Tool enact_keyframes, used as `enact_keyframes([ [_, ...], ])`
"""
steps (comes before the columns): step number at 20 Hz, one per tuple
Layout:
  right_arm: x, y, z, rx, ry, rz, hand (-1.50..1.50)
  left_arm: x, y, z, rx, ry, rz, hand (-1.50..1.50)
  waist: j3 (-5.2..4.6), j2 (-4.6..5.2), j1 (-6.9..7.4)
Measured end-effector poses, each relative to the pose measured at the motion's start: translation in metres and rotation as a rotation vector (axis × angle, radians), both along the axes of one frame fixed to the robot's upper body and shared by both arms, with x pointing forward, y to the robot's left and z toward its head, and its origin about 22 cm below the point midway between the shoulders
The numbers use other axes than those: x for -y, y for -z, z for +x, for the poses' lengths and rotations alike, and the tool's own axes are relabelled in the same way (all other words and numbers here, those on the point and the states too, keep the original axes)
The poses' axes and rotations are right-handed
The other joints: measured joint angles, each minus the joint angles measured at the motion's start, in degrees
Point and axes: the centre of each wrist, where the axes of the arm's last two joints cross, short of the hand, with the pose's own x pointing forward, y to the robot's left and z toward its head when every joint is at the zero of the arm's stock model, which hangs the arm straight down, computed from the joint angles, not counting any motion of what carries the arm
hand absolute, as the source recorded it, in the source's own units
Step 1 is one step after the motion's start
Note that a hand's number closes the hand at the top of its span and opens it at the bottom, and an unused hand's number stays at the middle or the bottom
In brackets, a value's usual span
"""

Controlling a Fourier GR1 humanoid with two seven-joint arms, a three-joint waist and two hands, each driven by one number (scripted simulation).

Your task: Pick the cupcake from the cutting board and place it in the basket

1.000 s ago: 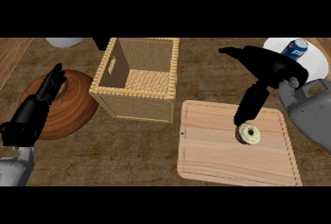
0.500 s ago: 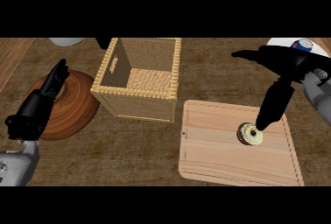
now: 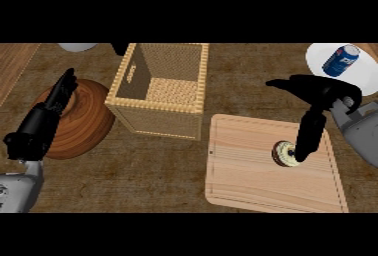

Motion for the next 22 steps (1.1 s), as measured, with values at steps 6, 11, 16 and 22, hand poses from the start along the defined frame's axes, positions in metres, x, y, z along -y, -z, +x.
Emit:
enact_keyframes([
  [6, -0.001, 0.036, -0.003, -0.055, 0.003, -0.057, -1.5, 0.012, 0.001, 0.001, 0.001, 0.002, -0.002, 0.0, 0.03, -0.01, -0.02],
  [11, 0.005, 0.058, -0.006, -0.064, 0.016, -0.088, -1.5, 0.005, 0.004, -0.003, -0.004, 0.007, -0.006, 0.0, 0.03, -0.02, -0.01],
  [16, 0.014, 0.073, -0.01, -0.051, 0.029, -0.103, -1.5, 0.003, 0.0, 0.002, -0.005, 0.003, -0.007, 0.0, 0.04, 0.0, -0.07],
  [22, 0.022, 0.09, -0.012, -0.023, 0.025, -0.106, -1.5, 0.007, -0.002, 0.001, 0.001, 0.007, -0.007, 0.0, 0.04, 0.0, -0.02],
])
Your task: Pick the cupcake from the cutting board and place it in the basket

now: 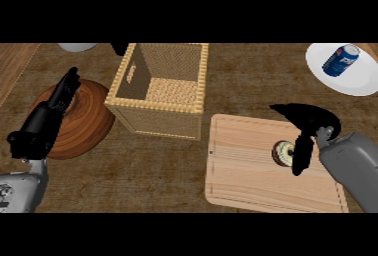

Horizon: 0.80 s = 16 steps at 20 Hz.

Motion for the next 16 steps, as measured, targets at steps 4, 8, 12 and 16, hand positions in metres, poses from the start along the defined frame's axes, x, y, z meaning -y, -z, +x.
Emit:
enact_keyframes([
  [4, -0.002, 0.006, -0.006, 0.012, 0.007, 0.01, -1.5, -0.001, 0.002, -0.001, -0.004, -0.002, 0.0, 0.0, -0.01, -0.02, -0.05],
  [8, 0.0, 0.016, -0.004, 0.008, 0.013, 0.023, -1.5, -0.007, -0.005, 0.005, -0.007, -0.003, 0.003, 0.0, 0.0, 0.01, -0.04],
  [12, -0.001, 0.028, -0.009, 0.009, 0.013, 0.03, -1.5, -0.003, 0.004, 0.004, -0.002, -0.001, 0.001, 0.0, 0.0, 0.0, -0.08],
  [16, -0.002, 0.038, -0.014, -0.01, 0.024, 0.019, -1.5, -0.009, 0.001, 0.001, -0.001, 0.0, 0.0, 0.0, -0.01, -0.02, -0.05],
])
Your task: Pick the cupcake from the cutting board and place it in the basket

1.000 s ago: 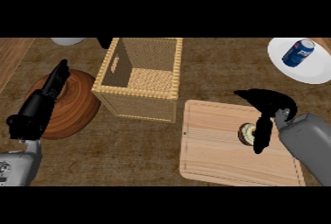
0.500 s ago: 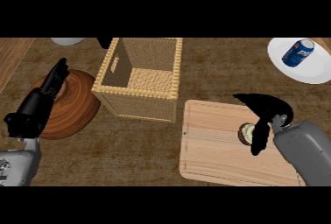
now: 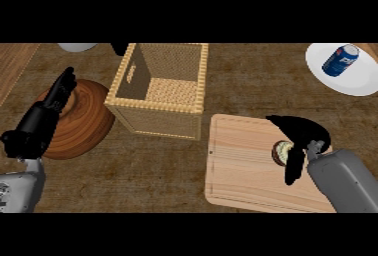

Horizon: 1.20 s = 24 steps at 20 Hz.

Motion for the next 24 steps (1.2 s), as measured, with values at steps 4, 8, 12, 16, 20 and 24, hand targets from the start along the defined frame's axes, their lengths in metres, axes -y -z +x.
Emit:
enact_keyframes([
  [4, 0.004, 0.011, -0.007, -0.008, 0.013, -0.009, -1.5, 0.002, 0.003, 0.0, 0.003, -0.009, 0.0, 0.0, 0.0, 0.01, -0.05],
  [8, 0.014, 0.017, -0.006, -0.009, 0.023, -0.011, -1.5, 0.006, -0.002, -0.002, 0.006, -0.01, 0.004, 0.0, 0.01, 0.01, 0.0],
  [12, 0.01, 0.021, -0.005, -0.021, 0.032, -0.009, 1.5, 0.001, 0.0, -0.004, 0.005, -0.006, 0.001, 0.0, 0.0, 0.0, 0.01],
  [16, 0.015, 0.03, -0.002, 0.007, 0.045, 0.025, 1.5, 0.003, 0.001, -0.003, 0.003, -0.004, 0.0, 0.0, -0.27, -0.26, 0.04],
  [20, 0.015, 0.036, -0.001, 0.043, 0.014, 0.007, 1.5, 0.003, 0.004, -0.002, 0.004, -0.009, 0.004, 0.0, -0.54, -0.53, 0.02],
  [24, 0.012, 0.042, -0.001, 0.088, -0.017, -0.02, 1.5, 0.004, 0.002, 0.0, 0.003, 0.0, 0.003, 0.0, -0.8, -0.68, -0.11],
])
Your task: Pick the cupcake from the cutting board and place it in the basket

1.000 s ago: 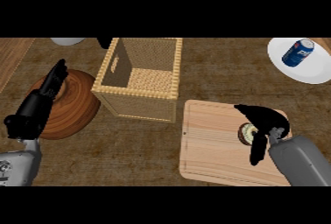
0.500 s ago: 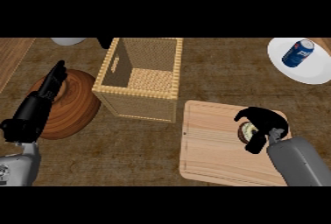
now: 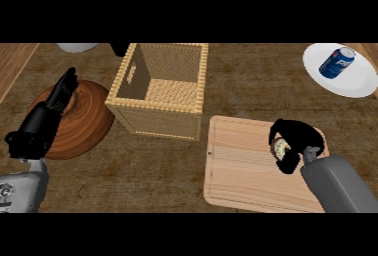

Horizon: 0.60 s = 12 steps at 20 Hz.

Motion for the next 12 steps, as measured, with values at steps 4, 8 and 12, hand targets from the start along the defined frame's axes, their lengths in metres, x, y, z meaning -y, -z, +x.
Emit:
enact_keyframes([
  [4, 0.009, 0.004, 0.013, 0.083, -0.025, 0.0, 1.5, 0.006, -0.004, 0.0, -0.001, 0.004, 0.001, 0.0, 0.23, 0.11, 0.47],
  [8, 0.036, 0.003, 0.029, 0.192, 0.003, -0.041, 1.5, 0.006, 0.0, -0.002, 0.001, 0.01, -0.003, 0.0, 0.51, 0.54, 0.9],
  [12, 0.047, -0.006, 0.046, 0.324, 0.035, -0.08, 1.5, 0.004, -0.003, -0.002, -0.005, 0.013, -0.009, 0.0, 0.71, 0.8, 0.97],
])
